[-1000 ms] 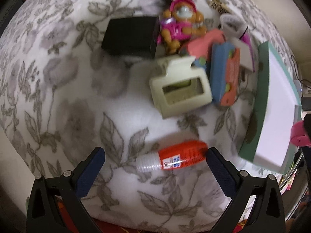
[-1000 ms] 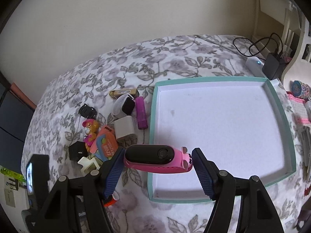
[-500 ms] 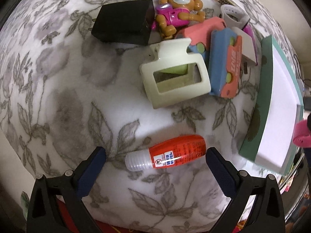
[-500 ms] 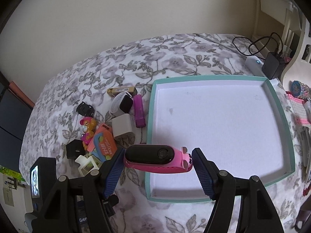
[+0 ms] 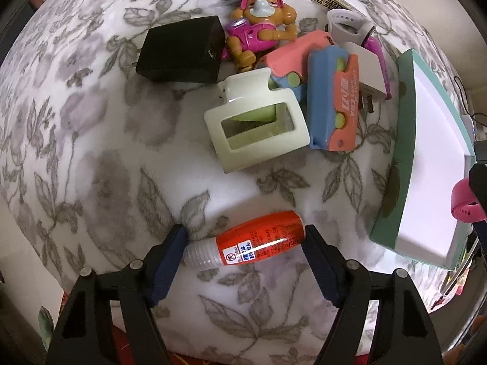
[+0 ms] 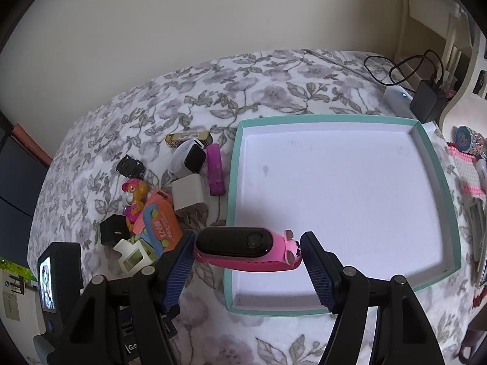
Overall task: Organize rigid objects
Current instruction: 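Carry the band and glue bottle into the teal-rimmed tray and open both tools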
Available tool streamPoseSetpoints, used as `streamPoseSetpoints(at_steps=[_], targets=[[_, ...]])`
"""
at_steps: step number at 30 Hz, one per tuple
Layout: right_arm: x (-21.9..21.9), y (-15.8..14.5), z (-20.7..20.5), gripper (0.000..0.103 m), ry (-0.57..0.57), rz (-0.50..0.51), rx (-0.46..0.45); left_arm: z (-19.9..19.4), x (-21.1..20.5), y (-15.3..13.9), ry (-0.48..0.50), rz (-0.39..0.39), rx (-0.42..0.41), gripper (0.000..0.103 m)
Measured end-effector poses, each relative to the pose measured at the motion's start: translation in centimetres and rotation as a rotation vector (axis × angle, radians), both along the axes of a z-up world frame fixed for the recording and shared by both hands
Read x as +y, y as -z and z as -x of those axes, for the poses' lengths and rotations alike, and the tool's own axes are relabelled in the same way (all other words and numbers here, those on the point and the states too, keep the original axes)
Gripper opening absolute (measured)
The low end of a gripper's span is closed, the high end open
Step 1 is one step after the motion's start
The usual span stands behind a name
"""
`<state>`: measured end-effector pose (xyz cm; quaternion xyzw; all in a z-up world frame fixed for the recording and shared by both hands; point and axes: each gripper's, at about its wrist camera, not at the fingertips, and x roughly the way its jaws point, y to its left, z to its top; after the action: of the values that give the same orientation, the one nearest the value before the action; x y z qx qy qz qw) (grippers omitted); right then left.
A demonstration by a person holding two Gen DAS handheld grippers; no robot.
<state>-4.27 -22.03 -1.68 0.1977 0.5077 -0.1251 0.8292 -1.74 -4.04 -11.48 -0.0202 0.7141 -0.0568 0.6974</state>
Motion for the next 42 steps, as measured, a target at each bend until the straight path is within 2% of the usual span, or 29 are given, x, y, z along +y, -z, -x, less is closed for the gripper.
streamPoseSetpoints(at_steps=[3,8,12,16,21,27,31,35,42], targets=[[-0.1,0.1,0.0,0.073,0.005,-0.004,0.002,-0.1,-0.3,-0.1,0.011,0.013,-0.001,0.078],[-0.6,-0.4,0.2,0.073,0.024,0.000,-0.015,-0.3,-0.4,-1.0,0.008,0.088,-0.023,0.078],[-1.9,-0.5,0.3,0.073,0.081,0.069,-0.006,-0.7,-1.6,-3.6,0.050,0.136,-0.126,0.078],[-4.5,0.5,0.7,0.073,0.170,0.072,0.035,-1.4,-4.0,-5.4,0.127,0.169,-0.206,0.078],[-7.8,1.0,1.6,0.073,0.282,0.085,0.038,-2.5,-8.2,-6.8,0.238,0.187,-0.273,0.078],[-11.6,2.4,2.6,0.073,0.385,0.106,0.059,-3.5,-13.9,-7.1,0.343,0.231,-0.308,0.078],[-13.9,3.5,3.8,0.073,0.466,0.085,0.066,-3.9,-16.3,-6.4,0.383,0.225,-0.322,0.078],[-15.3,4.3,4.2,0.073,0.500,0.086,0.072,-4.3,-17.7,-5.5,0.399,0.242,-0.322,0.078],[-15.7,5.4,4.1,0.073,0.503,0.091,0.107,-4.1,-18.3,-4.4,0.423,0.215,-0.335,0.078]])
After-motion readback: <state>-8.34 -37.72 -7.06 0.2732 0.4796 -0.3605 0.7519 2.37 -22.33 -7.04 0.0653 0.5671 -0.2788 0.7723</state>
